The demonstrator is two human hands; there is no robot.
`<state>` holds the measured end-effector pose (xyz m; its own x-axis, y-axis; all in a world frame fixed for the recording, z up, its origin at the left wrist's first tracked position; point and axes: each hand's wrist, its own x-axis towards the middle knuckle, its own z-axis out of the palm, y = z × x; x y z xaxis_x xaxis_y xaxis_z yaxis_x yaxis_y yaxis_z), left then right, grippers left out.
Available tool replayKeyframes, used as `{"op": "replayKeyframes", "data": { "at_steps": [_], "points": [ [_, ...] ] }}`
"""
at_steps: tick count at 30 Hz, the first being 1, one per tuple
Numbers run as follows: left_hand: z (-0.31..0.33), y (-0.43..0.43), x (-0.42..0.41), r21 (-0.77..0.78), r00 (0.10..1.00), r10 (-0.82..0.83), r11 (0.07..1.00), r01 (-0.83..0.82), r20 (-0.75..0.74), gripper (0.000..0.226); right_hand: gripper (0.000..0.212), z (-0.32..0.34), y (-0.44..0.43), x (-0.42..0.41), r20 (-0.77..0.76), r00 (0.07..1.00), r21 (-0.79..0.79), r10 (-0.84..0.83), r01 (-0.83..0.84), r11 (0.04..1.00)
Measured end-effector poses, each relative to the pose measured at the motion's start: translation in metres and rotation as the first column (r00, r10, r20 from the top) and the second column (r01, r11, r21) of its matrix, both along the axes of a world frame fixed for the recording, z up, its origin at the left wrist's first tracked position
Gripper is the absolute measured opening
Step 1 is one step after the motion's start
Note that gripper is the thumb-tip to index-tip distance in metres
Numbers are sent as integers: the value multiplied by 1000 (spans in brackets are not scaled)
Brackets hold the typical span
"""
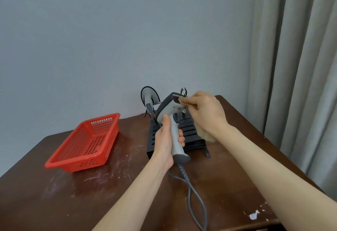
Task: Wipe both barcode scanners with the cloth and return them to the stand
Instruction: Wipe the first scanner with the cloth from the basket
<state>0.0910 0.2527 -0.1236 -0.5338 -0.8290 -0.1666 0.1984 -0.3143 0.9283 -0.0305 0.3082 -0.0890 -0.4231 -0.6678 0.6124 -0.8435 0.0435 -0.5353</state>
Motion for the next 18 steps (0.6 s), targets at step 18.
{"op": "replayKeyframes", "data": {
  "at_steps": [18],
  "points": [
    [2,-5,0,26,1000,-25,999,25,-19,53,27,18,-6,10,37,995,-31,88,-87,996]
  ]
}}
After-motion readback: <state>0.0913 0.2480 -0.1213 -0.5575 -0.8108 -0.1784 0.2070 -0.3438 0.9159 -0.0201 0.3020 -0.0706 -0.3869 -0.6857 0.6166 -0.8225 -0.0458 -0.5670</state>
